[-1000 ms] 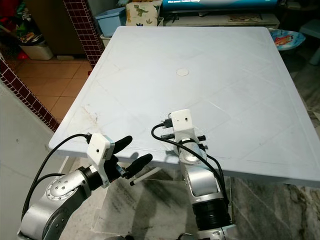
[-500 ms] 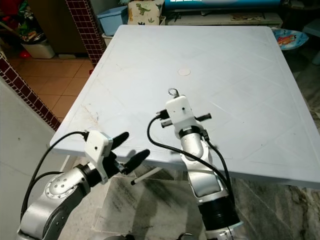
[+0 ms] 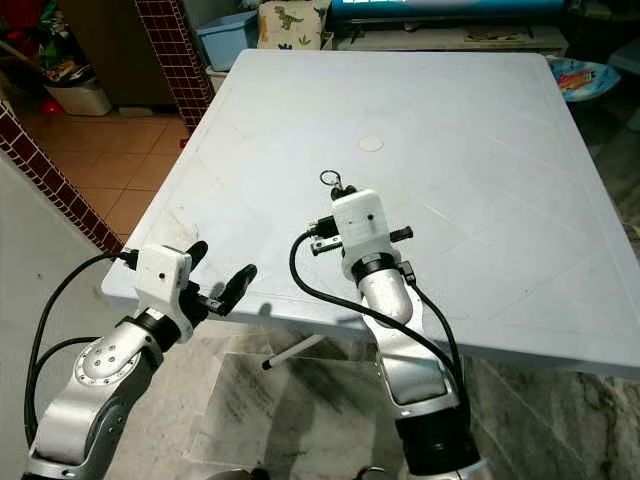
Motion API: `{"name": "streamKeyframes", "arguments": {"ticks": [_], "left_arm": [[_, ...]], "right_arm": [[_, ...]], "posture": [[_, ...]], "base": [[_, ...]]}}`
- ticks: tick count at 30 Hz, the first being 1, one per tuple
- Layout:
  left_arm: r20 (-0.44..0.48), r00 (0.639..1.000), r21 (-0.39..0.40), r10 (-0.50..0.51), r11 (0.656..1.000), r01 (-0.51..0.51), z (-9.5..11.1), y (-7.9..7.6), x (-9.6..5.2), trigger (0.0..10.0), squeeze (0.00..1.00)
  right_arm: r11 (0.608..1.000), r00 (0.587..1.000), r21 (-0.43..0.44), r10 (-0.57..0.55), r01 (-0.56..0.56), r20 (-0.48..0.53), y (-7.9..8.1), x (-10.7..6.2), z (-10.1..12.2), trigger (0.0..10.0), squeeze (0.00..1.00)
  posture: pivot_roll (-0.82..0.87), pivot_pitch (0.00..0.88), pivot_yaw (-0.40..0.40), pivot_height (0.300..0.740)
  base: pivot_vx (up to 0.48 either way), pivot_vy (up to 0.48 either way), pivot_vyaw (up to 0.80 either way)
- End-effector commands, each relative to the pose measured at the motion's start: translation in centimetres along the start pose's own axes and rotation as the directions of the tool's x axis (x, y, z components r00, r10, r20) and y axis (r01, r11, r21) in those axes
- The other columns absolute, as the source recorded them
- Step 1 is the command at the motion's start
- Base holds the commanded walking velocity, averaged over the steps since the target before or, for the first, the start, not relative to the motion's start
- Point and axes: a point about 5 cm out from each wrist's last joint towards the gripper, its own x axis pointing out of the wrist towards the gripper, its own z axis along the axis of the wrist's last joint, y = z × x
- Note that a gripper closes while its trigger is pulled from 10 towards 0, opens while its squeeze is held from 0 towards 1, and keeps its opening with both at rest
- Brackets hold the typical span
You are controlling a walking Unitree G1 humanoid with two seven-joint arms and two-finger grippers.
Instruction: Hang keys on a hook
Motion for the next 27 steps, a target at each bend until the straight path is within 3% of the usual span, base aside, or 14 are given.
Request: {"name": "streamKeyframes", "arguments": {"ticks": [1,7,12,20,27], "left_arm": [[-0.023,0.999,0.005,0.035,0.999,-0.035,-0.7,0.4,-0.2,10.0,0.00],[-0.001,0.998,0.017,0.069,0.997,-0.069,-0.5,0.6,0.3,10.0,0.00],[0.010,0.984,0.065,0.179,0.982,-0.179,-0.5,1.7,0.5,10.0,0.00],[0.009,0.964,0.074,0.267,0.961,-0.266,-0.9,2.5,0.8,10.0,0.00],[-0.002,0.958,0.024,0.288,0.957,-0.288,-1.5,2.6,1.6,10.0,0.00]], "right_arm": [[0.999,0.999,0.018,0.034,-0.034,0.027,0.8,0.0,0.8,10.0,0.00],[0.999,0.999,0.020,0.041,-0.041,0.031,0.9,0.3,1.0,10.0,0.00],[0.999,0.998,0.012,0.053,-0.053,0.035,0.9,0.4,1.1,10.0,0.00],[0.998,0.997,0.015,0.065,-0.066,0.035,1.0,0.6,1.2,10.0,0.00],[0.996,0.997,0.055,0.072,-0.073,0.031,1.7,0.9,0.8,10.0,0.00]], "posture": [[0.04,0.096,0.084,0.740],[0.03,0.092,0.078,0.740],[0.03,0.088,0.071,0.740],[0.03,0.081,0.066,0.740],[0.01,0.065,0.071,0.740]], "base": [[0.000,0.000,0.80],[0.000,0.000,0.80],[0.000,0.000,0.80],[0.000,0.000,0.80],[0.000,0.000,0.80]]}}
